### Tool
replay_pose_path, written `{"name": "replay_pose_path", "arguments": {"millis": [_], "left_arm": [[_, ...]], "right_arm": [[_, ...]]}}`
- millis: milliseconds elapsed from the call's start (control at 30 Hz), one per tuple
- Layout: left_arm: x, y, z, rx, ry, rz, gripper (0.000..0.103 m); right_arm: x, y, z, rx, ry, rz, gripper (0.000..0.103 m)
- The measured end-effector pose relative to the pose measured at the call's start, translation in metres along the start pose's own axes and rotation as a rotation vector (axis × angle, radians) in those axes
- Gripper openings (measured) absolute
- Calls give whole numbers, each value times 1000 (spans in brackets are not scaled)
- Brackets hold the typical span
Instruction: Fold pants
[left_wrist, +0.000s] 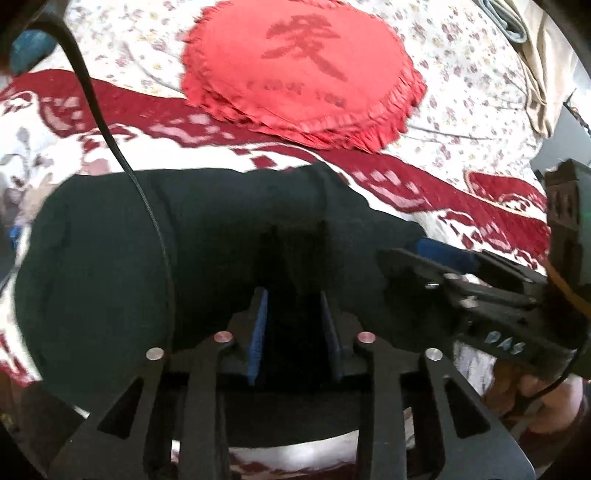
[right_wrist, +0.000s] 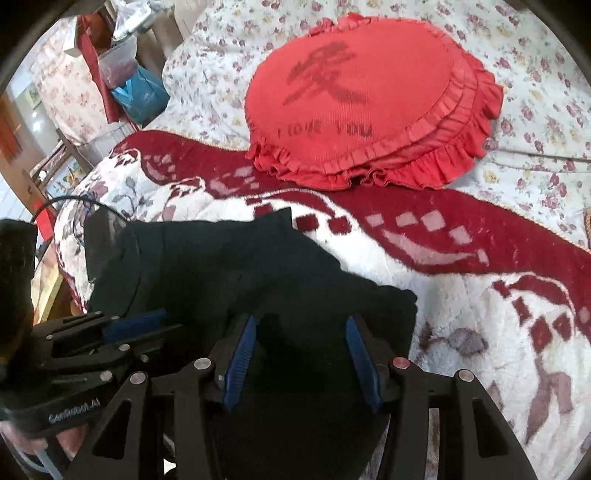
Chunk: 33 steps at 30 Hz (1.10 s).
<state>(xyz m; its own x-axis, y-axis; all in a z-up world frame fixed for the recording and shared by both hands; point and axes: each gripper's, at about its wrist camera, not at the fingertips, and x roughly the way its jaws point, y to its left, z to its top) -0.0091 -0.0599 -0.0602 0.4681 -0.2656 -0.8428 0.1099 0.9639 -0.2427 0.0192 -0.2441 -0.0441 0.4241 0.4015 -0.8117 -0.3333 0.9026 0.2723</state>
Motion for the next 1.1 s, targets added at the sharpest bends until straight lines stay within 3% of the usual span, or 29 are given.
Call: {"name": "replay_pose_path", "arguments": {"millis": [233,467,567,633,833,1100], "left_arm": [[-19,24,-8,-26,-39,97,34],[-33,44,-12,-61,-71,148,34],[-39,54,-11,-85,-82,159,47],[-42,60,-12,-106,-91,153,50],[-50,80,-16,-152,-98,165,50],[-57,114,-24,-236,-85,188,50]], "right_arm": [[6,32,-2,-66,16,44,49],[35,53,-6,-149,72,-9,52],[24,55,0,-145,65,-5,52],[15,58,4,-148,38,-2,52],[10,82,21,-164,12,82,52],[40,128,44,-242,43,149,59]]}}
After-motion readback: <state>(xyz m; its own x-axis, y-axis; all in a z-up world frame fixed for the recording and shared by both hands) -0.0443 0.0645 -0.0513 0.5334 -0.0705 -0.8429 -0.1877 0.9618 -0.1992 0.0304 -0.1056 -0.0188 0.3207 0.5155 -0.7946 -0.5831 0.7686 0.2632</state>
